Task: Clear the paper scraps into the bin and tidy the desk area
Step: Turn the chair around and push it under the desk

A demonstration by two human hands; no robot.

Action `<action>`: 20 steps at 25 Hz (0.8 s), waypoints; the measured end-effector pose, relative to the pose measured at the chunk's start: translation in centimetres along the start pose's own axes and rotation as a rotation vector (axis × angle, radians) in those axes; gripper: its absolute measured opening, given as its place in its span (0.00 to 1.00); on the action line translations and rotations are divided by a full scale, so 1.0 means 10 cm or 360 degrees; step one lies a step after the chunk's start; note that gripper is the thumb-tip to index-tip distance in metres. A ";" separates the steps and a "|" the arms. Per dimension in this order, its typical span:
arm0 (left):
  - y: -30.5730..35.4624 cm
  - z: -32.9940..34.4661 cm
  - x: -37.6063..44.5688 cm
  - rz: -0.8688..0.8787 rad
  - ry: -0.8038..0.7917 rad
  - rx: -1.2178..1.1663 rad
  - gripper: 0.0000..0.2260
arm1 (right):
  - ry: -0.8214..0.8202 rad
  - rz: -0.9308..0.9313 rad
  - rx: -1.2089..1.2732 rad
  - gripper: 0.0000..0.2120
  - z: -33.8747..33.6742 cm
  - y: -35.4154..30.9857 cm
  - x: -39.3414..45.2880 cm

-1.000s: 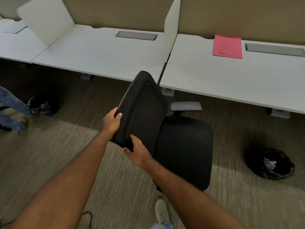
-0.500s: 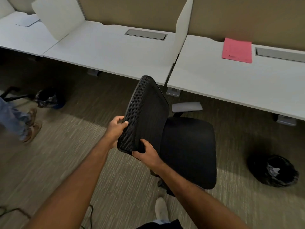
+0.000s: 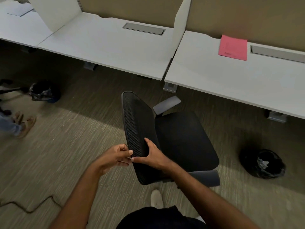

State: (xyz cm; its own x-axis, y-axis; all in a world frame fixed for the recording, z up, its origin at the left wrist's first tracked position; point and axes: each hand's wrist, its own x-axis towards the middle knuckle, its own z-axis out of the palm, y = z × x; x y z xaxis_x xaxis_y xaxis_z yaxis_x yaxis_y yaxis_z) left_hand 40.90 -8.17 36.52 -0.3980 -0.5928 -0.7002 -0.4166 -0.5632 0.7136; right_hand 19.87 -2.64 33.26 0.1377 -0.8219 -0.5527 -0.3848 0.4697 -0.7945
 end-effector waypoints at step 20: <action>0.22 0.44 0.24 0.1147 0.0120 0.2551 0.52 | 0.0478 -0.0007 -0.0990 0.50 -0.14 0.85 -1.32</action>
State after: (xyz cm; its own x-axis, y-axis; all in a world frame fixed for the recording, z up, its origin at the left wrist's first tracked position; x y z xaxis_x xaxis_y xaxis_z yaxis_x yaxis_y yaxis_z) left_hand 35.42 -8.27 36.26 -0.8326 -0.4954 -0.2479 -0.5300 0.8425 0.0963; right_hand 13.53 11.78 34.20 -0.0840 -0.9192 -0.3846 -0.8493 0.2679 -0.4549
